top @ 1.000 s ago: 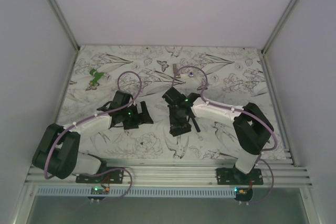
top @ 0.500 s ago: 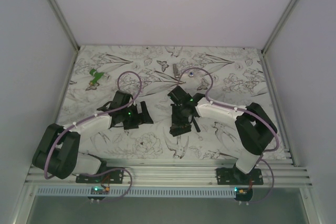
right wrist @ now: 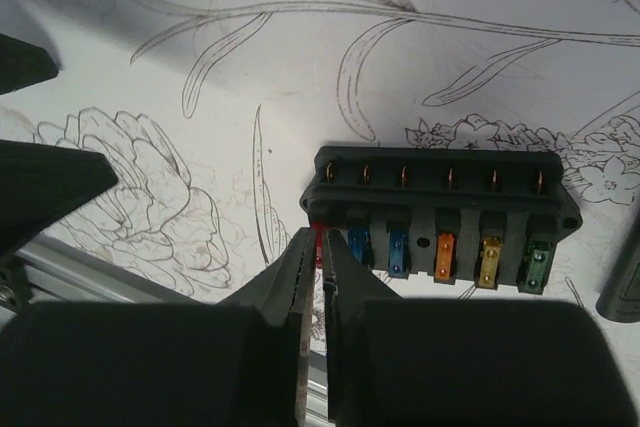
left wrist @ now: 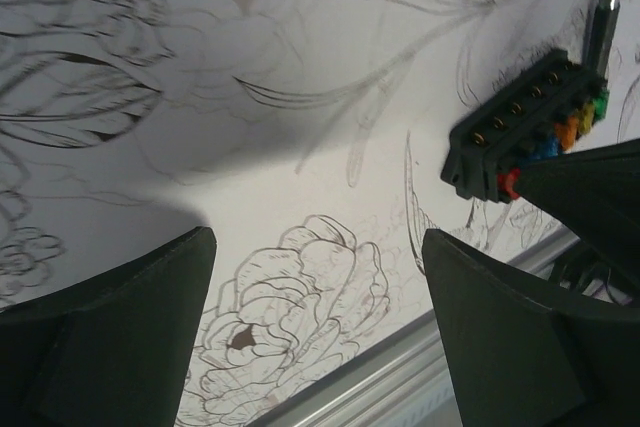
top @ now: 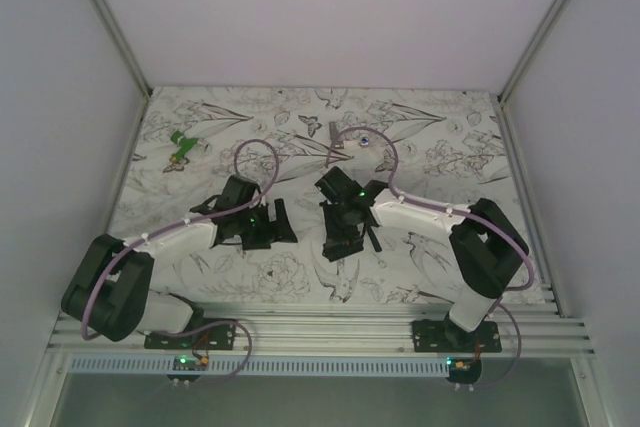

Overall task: Snap on the fuse box
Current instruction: Adjust the fuse in the fuse box base, then adjust the fuse box base at the center of the board.

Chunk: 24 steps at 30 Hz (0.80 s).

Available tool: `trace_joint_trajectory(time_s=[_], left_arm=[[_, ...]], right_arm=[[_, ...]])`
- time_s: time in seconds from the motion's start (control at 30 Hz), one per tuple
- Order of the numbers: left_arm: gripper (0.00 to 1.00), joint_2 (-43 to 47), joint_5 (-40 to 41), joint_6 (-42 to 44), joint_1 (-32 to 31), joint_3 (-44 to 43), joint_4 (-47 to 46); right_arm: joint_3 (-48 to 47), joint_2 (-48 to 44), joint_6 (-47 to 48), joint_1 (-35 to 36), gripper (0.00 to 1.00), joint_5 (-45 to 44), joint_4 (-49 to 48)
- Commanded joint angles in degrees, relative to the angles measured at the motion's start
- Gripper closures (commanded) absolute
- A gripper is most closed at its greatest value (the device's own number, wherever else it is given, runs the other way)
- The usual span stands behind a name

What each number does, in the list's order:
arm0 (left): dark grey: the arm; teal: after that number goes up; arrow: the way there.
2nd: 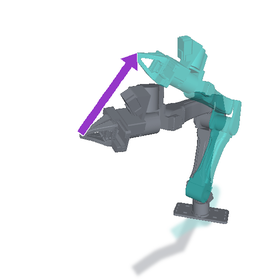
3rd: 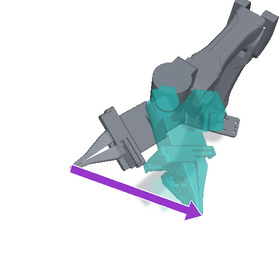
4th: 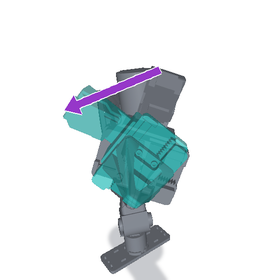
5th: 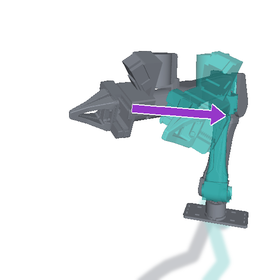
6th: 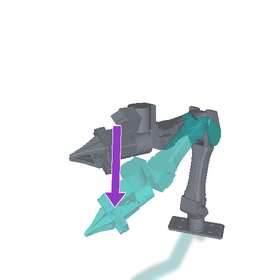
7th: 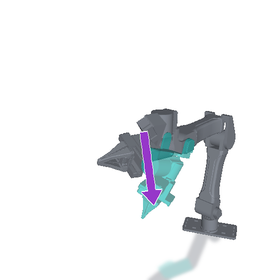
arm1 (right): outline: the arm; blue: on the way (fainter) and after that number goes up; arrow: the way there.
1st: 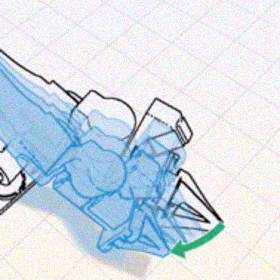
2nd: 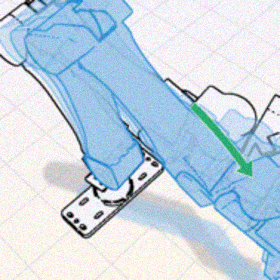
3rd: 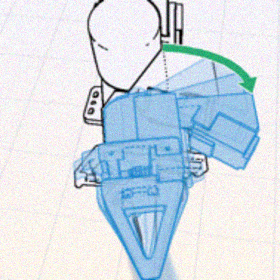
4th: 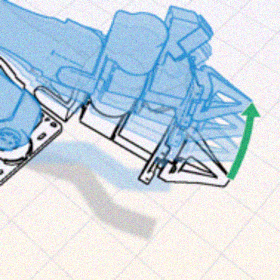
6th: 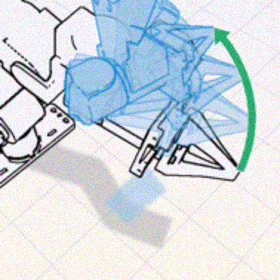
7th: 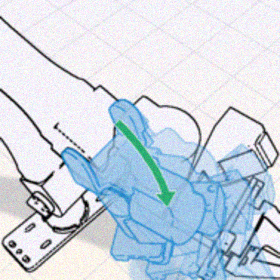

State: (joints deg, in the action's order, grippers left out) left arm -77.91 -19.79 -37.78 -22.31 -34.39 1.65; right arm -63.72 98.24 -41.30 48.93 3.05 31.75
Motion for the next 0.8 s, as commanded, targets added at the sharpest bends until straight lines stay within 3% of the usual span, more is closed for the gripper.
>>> trace_joint_trajectory(time_s=[0.0,0.17,0.23,0.53,0.77], left_arm=[[0.12,0.03,-1.95,1.22,-3.52,-1.63,1.48],[0.16,-0.92,-1.57,1.31,-7.2,-4.43,1.35],[0.2,-2.04,-1.76,1.38,-8.45,-5.83,1.22],[0.4,-9.48,-4.01,1.25,-12.89,-12.45,0.27],[0.51,-14.7,-6.59,1.1,-14.32,-16.36,-1.34]], right_arm=[[-2.68,-1.39,7.13,1.44,0.86,-1.49,2.66],[0.18,-8.83,5.78,1.33,0.69,-4.86,1.66],[3.28,-12.5,4.46,0.57,0.67,-6.27,1.07],[18.61,-19.9,-0.42,-4.0,0.75,-7.23,-1.73],[19.55,-15.45,1.61,-5.37,0.8,-6.92,-9.25]])
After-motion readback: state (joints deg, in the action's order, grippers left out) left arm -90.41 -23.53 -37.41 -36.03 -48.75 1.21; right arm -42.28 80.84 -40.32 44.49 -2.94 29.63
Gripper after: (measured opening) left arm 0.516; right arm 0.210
